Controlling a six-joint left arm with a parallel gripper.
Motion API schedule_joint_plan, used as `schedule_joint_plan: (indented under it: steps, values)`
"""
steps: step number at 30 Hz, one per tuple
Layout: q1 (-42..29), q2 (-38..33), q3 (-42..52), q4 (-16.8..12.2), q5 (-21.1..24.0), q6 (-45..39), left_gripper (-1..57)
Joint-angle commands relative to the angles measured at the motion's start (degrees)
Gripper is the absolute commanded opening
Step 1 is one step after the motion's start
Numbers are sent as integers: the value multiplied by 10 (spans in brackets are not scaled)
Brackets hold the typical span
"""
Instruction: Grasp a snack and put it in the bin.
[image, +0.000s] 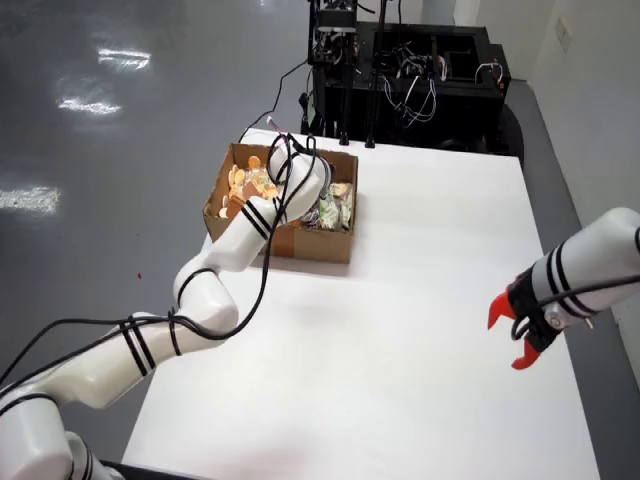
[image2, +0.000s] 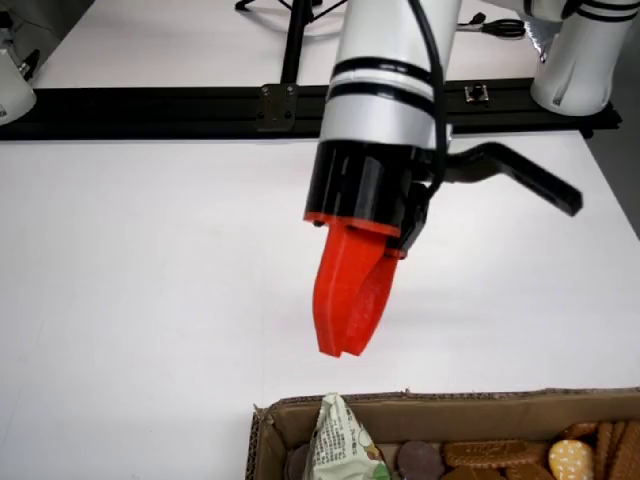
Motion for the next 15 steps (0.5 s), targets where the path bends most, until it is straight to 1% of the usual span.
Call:
schedule_joint_plan:
  steps: [1,3,6,10,15]
  values:
    - [-16,0,-25,3,24,-2,99]
    - [-26,0,-32,4,32,-2,63]
    - [-44,-2,-39,4,44,-2,30]
    - [-70,-7,-42,4,59,-4,9]
    - [-101,-22,-44,3,77,-8,-1]
